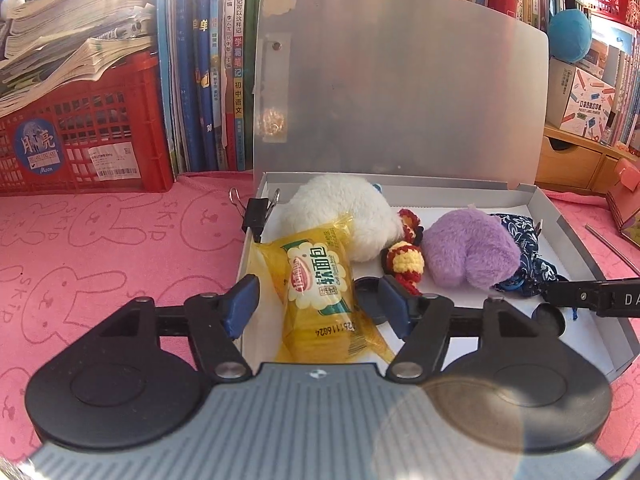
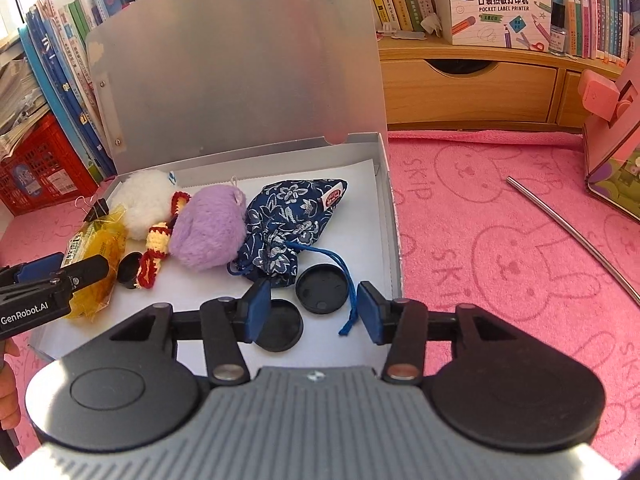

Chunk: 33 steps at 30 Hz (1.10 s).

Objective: Organize objects
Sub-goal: 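Lower the snack bag into the box with the left tool while the right tool releases the lid, then withdraw both open tools from the box back to the pile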

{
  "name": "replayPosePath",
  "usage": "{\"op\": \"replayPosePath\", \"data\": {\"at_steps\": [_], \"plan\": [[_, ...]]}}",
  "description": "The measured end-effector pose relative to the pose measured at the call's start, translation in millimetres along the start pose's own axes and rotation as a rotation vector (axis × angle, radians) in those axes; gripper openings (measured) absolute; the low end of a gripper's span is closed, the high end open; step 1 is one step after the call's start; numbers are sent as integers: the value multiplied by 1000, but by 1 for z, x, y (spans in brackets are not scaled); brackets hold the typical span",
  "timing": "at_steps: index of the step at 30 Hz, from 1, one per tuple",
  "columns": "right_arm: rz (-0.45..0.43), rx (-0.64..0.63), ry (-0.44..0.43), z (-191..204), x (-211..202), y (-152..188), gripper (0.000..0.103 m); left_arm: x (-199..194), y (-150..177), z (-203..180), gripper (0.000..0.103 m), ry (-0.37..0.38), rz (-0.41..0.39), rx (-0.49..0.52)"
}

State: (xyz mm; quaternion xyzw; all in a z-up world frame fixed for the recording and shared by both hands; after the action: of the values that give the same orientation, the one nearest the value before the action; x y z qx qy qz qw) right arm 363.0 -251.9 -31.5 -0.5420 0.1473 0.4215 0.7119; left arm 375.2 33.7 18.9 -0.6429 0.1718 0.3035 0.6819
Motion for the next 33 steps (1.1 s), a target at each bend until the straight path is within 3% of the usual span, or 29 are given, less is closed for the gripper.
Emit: {"op": "replayPosePath", "data": {"at_steps": [5,11,19,33], "plan": [[-41,-47,-7,9,-17,4,72,-20,2,0,84,-11,-35,31],[-102,-81,-31,22,-41,10,83,-48,7,2,87,-25,-87,92],[-186,-142,-81,40,-81,22,100,-87,14,8,88,14,-114,89],[-272,-245,-68,59,-137,67,103,-169,60,9,90,133,-172,130]]}}
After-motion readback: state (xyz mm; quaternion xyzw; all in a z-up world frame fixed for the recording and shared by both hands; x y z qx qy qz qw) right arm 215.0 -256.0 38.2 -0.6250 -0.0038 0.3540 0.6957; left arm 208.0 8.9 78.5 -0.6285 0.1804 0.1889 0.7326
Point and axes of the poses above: each gripper's, at about its wrist camera, not at the fingertips, and x roughly the way its jaws point, z to its left, y to its underside, the point moved 3 cm from there along x, roughly the way its jaws point, and after that the axes turned 14 degrees about -y, right-handed, at the moved point
